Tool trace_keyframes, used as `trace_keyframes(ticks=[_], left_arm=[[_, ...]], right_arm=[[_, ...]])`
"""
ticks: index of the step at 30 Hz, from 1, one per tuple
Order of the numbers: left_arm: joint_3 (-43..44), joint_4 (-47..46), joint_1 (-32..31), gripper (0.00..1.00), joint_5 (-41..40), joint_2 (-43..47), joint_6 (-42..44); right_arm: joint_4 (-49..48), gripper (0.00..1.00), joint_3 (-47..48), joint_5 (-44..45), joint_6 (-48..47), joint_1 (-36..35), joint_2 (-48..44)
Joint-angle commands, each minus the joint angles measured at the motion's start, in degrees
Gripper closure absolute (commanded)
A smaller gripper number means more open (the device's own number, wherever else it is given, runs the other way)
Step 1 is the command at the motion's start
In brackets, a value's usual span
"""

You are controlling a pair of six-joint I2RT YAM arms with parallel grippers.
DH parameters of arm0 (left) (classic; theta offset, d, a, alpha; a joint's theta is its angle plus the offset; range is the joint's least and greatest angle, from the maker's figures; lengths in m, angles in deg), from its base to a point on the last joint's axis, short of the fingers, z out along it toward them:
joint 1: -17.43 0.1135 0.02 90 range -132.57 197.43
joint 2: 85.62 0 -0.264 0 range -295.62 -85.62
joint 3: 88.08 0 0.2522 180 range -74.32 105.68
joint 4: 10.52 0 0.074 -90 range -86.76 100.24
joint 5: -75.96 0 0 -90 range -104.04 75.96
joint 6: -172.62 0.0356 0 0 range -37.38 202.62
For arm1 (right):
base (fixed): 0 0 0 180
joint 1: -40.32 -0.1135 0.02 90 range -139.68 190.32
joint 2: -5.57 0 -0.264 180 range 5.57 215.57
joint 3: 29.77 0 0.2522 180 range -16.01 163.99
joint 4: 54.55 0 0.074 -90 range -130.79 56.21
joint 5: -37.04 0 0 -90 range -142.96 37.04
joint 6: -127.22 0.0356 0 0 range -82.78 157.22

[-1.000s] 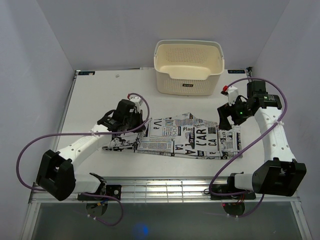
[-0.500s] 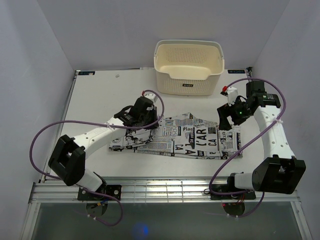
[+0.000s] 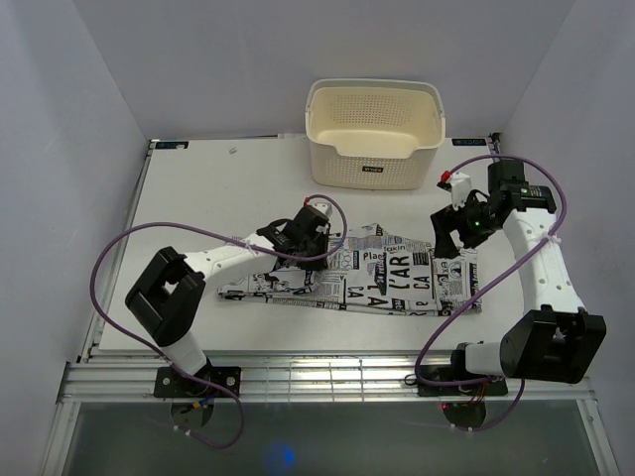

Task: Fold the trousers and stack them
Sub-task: Fold the trousers

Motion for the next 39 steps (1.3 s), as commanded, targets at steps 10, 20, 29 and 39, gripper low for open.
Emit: trace_keyframes(ticks=[10,20,29,39], left_arm=[[4.4,-2.4,-2.3,1.00,-1.6,-1.3,-2.0],[7.8,-1.9,-2.4,0.37,2.6,-2.6,1.4],[4.5,8.1,20.0,0.20,49.2,16.4,28.1],[4.1,36.3,54.0,0.30,66.0,12.4,49.9]], right_arm=[[-0.2,0.10,-1.1,-2.0,0.5,0.2,0.1],[0.3,0.10,-0.5,-1.9,0.1,0.2,-0.3],[-1.5,0.10,2.5,-12.5,3.7,-1.3,1.2],[-22.0,0.00,-3.0,-31.0,20.6,-14.4,5.6]])
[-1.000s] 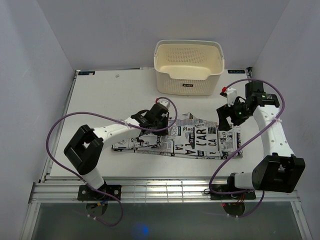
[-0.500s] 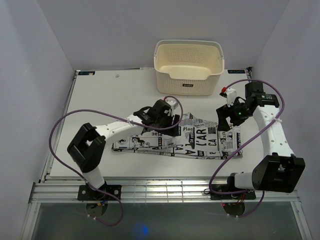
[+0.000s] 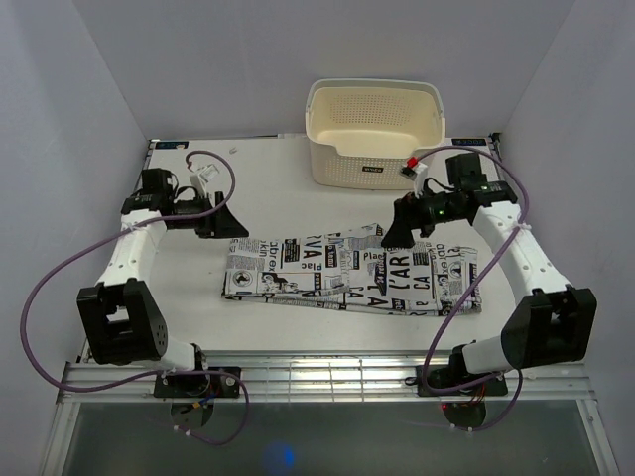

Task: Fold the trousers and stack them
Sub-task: Fold the trousers

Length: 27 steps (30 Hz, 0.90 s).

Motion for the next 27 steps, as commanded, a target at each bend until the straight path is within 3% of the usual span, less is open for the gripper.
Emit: trace_keyframes(ticks=[1,5,10,22,27], left_arm=[[-1.9,11.0,5.9,0.30,9.0,-2.6,8.6],[-3.7,14.0,9.7,0.34,10.1,-6.1,12.7],[-5.0,11.7,10.5,0.32,7.2,-6.5,11.7],[-9.3,6.8,10.5,0.32,3.6,-5.1,8.9],[-9.8,6.4,10.4,0.32,3.3,-5.4,9.2]], right_arm=[[-12.9,0.00,-3.8,-9.2,11.4,-4.6,2.0],[-31.1,0.12,-8.9,-4.6,24.1,-11.5,5.1],[-33.0,0.21,-8.4,3.4,28.4,-15.3,12.2],[-40.5,0.42,-4.2,10.2,32.5,-18.8,24.7],[-41.4,0.43,-2.1,12.5,32.3,-19.6,27.3]])
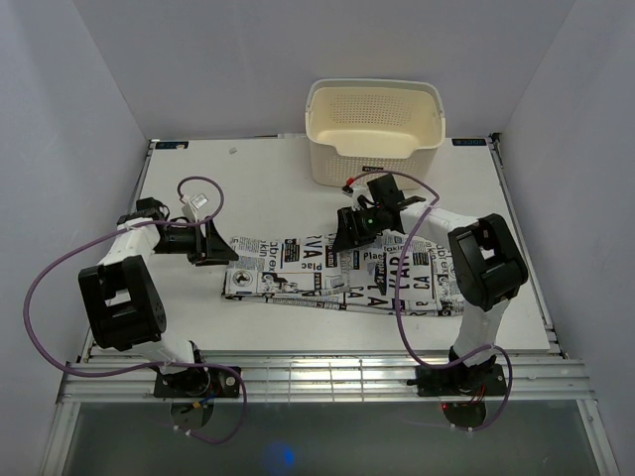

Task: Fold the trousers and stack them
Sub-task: Fold the trousers

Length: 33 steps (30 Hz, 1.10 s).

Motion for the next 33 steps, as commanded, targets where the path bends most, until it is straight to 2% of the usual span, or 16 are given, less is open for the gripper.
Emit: trace_keyframes(ticks=[1,14,18,20,21,22,33], left_arm=[[-0.4,-1.4,0.0,0.32,0.4,2.2,0.8],[-0.9,-2.4,0.0,0.32,-0.1,2.5,0.0],[-0.8,-3.0,0.0,0.32,-0.8,2.7,-0.4],[-0.8,-3.6,0.1,0.32,-1.5,2.8,-1.0],[-0.7,-3.7,0.0,0.32,-1.7,2.6,-1.1],[-0.8,-3.8,0.0,0.32,-2.0,2.6,-1.1],[0.2,-5.7,-0.2,0.35,-1.8,0.2,-2.6]], right_arm=[[-4.0,0.43,3.6,2.4,0.7,-0.7,1.0],[-3.5,0.51,7.2,4.6,-0.6,-2.4,6.5],[-2.8,0.64,7.0,4.3,-1.4,-2.5,5.8],[-2.2,0.77,6.8,4.6,-1.7,-2.5,4.9],[-2.0,0.90,6.4,4.6,-2.1,-2.5,3.8],[-1.5,0.92,6.2,5.3,-2.1,-2.5,3.2],[1.9,0.92,2.9,8.5,-5.0,-2.5,-2.0]])
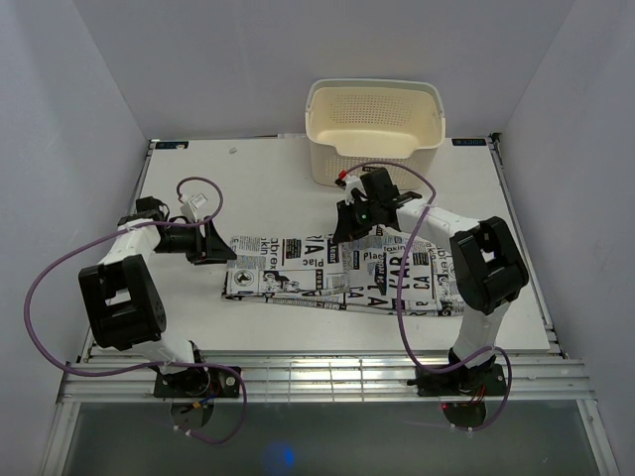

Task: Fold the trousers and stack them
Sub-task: Fold the trousers

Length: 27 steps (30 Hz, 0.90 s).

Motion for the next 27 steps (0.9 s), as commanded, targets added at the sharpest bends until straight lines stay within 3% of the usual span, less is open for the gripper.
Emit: trace_keyframes(ticks=[1,7,13,19,23,24,27], left_arm=[[1.0,-1.4,-0.1,0.37,1.9,0.2,-0.1],[0.6,-0.2,-2.8,0.50,3.6,-0.6,1.7],[-0.6,-4.2,-4.8,0.55,4.2,-3.9,-0.9],[-2.6,-12.6,-5.6,0.57,1.1,-10.2,-9.2],[-3.4,-17.6,-5.7,0.57,-1.0,-16.7,-11.6],[-3.5,-18.1,-5.6,0.57,-0.9,-17.6,-12.1],[-3.3,-18.4,-5.6,0.57,-0.6,-19.0,-11.9]], right_arm=[[1.8,0.92,-1.5,2.4,-2.5,-0.1,-1.2],[2.7,0.92,-1.3,3.7,-2.9,-0.1,1.6],[3.1,0.92,-2.4,5.9,-3.3,0.0,1.9],[5.3,0.92,0.0,5.4,-4.0,0.0,3.0],[10.0,0.74,4.3,5.7,-5.5,-0.1,4.2],[10.8,0.59,4.9,5.9,-5.5,0.0,3.8],[11.9,0.33,6.0,5.6,-8.4,0.1,0.8]])
